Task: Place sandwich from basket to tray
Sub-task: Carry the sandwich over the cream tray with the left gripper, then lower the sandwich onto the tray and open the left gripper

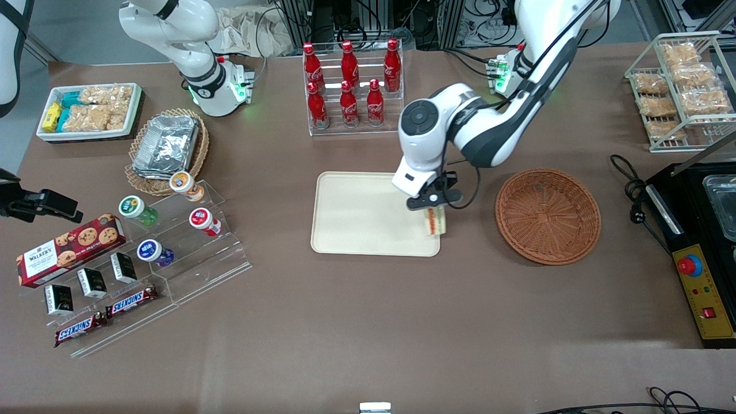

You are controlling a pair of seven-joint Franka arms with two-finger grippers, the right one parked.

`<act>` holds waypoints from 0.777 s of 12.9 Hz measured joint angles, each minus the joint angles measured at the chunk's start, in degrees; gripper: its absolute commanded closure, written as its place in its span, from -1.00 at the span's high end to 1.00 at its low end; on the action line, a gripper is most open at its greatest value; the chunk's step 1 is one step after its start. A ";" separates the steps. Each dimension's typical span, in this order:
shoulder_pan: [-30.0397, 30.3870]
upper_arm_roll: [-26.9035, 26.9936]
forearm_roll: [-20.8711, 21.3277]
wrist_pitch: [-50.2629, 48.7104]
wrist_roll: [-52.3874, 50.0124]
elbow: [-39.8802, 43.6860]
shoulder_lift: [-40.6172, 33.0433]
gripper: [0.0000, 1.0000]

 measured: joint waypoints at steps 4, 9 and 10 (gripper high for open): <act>-1.30 0.00 3.77 0.37 -0.03 0.59 4.83 -1.00; -2.59 0.00 11.25 1.43 -3.18 1.13 10.50 0.23; -2.78 0.01 11.90 1.49 -3.66 1.52 11.39 0.99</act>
